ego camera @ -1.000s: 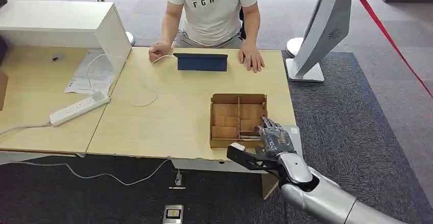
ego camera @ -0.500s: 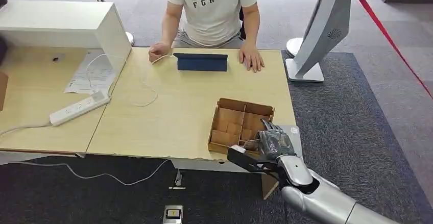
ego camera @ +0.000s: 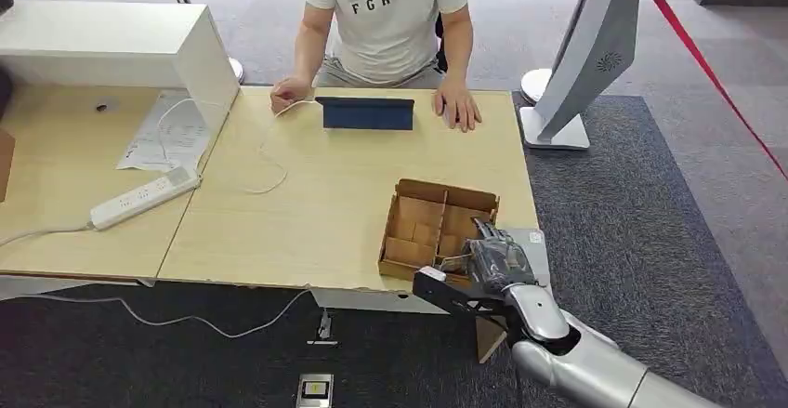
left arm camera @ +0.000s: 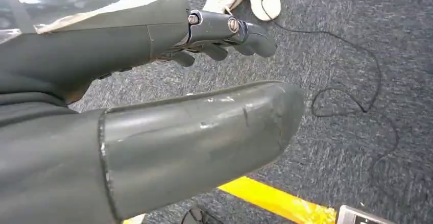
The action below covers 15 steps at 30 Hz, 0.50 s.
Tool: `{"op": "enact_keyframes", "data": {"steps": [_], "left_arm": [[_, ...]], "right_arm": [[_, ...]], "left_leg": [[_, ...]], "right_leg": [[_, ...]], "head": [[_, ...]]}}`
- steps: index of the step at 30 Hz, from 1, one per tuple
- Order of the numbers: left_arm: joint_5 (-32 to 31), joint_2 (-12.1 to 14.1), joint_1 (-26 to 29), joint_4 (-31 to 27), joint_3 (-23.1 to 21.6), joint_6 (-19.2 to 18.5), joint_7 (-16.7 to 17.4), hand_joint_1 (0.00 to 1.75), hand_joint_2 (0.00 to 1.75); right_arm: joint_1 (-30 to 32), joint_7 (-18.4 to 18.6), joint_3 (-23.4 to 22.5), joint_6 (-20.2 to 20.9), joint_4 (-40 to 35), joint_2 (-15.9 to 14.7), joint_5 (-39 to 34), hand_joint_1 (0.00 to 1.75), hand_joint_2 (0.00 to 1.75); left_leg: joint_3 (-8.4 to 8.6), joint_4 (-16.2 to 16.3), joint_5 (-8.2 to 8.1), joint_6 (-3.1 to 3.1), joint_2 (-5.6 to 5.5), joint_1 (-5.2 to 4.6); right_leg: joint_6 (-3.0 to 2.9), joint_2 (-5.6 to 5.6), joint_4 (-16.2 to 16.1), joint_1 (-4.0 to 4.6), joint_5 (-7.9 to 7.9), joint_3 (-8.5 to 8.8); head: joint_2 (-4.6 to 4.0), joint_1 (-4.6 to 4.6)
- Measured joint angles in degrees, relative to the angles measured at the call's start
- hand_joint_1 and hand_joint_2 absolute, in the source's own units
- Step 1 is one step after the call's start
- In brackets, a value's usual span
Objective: Pass the card to the sensor for recognition and then transmit it.
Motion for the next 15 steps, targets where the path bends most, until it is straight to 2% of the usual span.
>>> {"op": "enact_keyframes", "data": {"steps": [4, 15], "left_arm": [[-0.9, -0.2, 0.0, 0.0, 0.0, -0.6, 0.0, 0.0, 0.0], [-1.9, -0.2, 0.0, 0.0, 0.0, -2.3, 0.0, 0.0, 0.0]], "right_arm": [[-0.2, 0.9, 0.0, -3.9, -0.8, -0.1, 1.6, 1.75, 1.75], [-1.6, 5.0, -0.1, -4.4, -5.9, -2.1, 4.5, 1.75, 1.75]], "left_leg": [[0.0, 0.0, 0.0, 0.0, 0.0, 0.0], [0.0, 0.0, 0.0, 0.0, 0.0, 0.0]], "right_leg": [[0.0, 0.0, 0.0, 0.0, 0.01, 0.0], [0.01, 0.0, 0.0, 0.0, 0.01, -0.01]], "head": [[0.0, 0.0], [0.0, 0.02]]}}
